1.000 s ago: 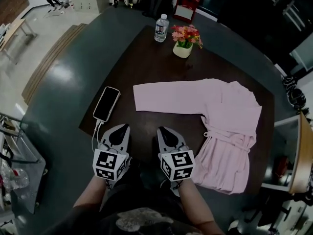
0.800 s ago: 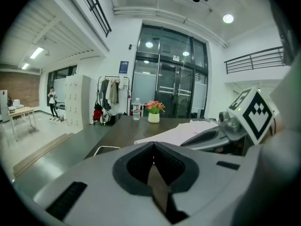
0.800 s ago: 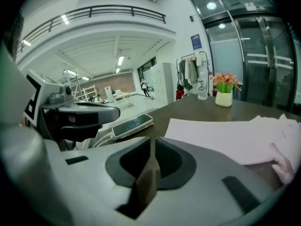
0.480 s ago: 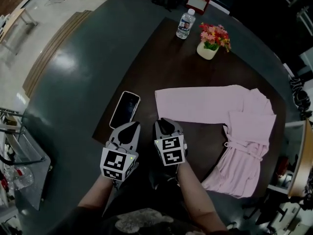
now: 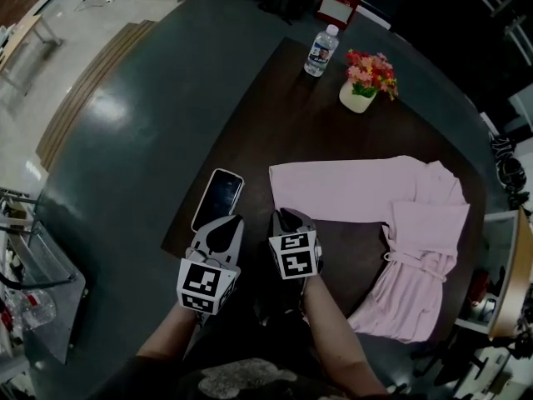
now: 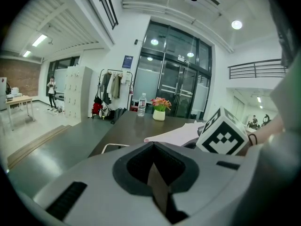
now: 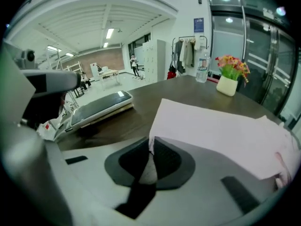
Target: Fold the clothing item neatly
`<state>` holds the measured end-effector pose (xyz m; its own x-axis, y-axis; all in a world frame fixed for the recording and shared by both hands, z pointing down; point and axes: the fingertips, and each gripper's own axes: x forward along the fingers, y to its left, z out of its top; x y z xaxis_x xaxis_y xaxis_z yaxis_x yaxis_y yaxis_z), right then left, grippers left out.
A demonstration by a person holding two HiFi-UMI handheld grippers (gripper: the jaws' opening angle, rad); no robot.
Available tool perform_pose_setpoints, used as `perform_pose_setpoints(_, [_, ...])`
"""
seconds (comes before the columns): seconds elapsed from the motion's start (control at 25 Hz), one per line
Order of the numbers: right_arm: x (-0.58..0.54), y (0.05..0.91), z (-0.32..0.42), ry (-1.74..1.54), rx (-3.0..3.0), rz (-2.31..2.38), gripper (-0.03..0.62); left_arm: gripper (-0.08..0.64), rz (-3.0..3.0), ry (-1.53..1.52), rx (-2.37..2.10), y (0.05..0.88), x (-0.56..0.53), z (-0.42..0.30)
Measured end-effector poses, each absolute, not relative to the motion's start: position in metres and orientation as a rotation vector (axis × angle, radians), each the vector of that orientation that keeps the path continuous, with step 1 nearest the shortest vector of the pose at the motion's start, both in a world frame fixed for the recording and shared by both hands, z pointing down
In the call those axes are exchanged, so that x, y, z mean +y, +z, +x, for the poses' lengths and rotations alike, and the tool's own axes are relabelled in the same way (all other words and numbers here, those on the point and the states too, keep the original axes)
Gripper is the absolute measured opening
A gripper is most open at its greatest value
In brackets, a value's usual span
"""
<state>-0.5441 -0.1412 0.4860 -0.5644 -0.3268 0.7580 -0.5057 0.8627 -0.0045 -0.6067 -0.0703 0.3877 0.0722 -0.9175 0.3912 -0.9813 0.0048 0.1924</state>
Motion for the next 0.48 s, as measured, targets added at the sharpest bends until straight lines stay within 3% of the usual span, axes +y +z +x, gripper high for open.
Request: perform_pose_setpoints(0.48, [-0.192,0.378,-0.505,0.428,-2.394,0.820,0.009,0.011,2.050,0.207,-1.793,0.369,-0.090,-0.577])
